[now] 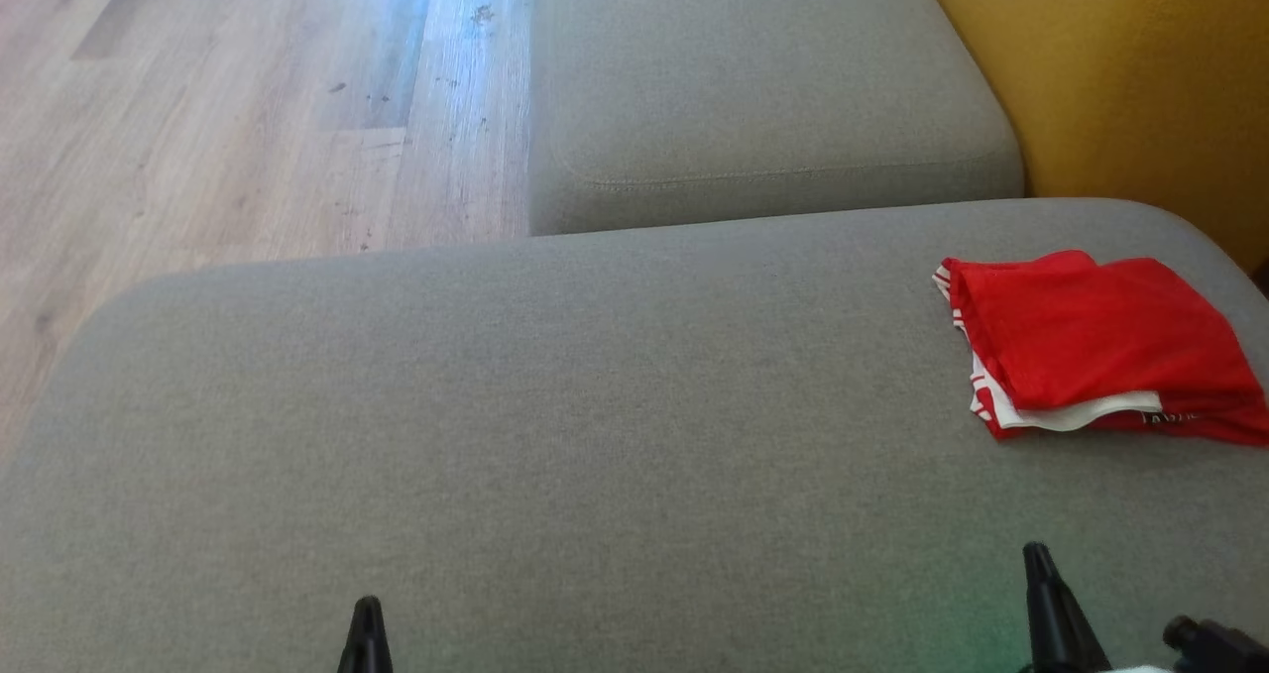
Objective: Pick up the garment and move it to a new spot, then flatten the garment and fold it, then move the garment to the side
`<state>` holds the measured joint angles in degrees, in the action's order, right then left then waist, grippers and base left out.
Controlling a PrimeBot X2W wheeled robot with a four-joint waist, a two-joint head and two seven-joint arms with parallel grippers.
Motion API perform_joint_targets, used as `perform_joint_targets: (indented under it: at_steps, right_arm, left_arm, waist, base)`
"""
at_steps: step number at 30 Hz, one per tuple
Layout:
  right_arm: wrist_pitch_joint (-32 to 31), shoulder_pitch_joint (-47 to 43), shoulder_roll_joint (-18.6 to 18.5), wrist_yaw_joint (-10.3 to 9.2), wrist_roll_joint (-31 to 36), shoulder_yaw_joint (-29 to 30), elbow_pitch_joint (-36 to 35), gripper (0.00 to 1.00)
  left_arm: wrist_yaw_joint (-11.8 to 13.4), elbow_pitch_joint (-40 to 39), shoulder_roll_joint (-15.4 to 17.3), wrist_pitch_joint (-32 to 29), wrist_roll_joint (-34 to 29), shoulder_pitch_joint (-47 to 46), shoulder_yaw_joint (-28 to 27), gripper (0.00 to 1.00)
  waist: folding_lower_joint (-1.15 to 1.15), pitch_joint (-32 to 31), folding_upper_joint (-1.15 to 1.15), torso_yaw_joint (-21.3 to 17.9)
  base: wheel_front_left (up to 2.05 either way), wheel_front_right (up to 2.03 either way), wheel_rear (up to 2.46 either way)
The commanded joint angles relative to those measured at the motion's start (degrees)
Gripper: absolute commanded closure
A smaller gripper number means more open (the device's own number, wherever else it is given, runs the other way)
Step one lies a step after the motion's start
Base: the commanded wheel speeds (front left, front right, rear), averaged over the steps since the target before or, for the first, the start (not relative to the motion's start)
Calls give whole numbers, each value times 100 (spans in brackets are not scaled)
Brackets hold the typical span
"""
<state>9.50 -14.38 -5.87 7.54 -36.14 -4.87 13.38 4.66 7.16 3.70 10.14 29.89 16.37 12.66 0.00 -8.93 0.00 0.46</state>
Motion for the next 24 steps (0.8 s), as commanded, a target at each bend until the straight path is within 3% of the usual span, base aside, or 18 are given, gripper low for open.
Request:
perform_joint_targets:
  at_steps: [1, 24]
  right_arm:
    - [-43, 347, 2, -1, -192, 49, -171, 100]
    - [-389, 758, 45, -2, -1537, 274, -116, 100]
  left_arm:
    - [-51, -136, 62, -33, 199, -325, -161, 100]
    - [-334, 47, 93, -354, 1738, -782, -496, 100]
  waist:
    - [0, 18, 0, -1]
    - [0, 235, 0, -12]
  base:
    - [0, 0, 0]
    - [0, 0, 0]
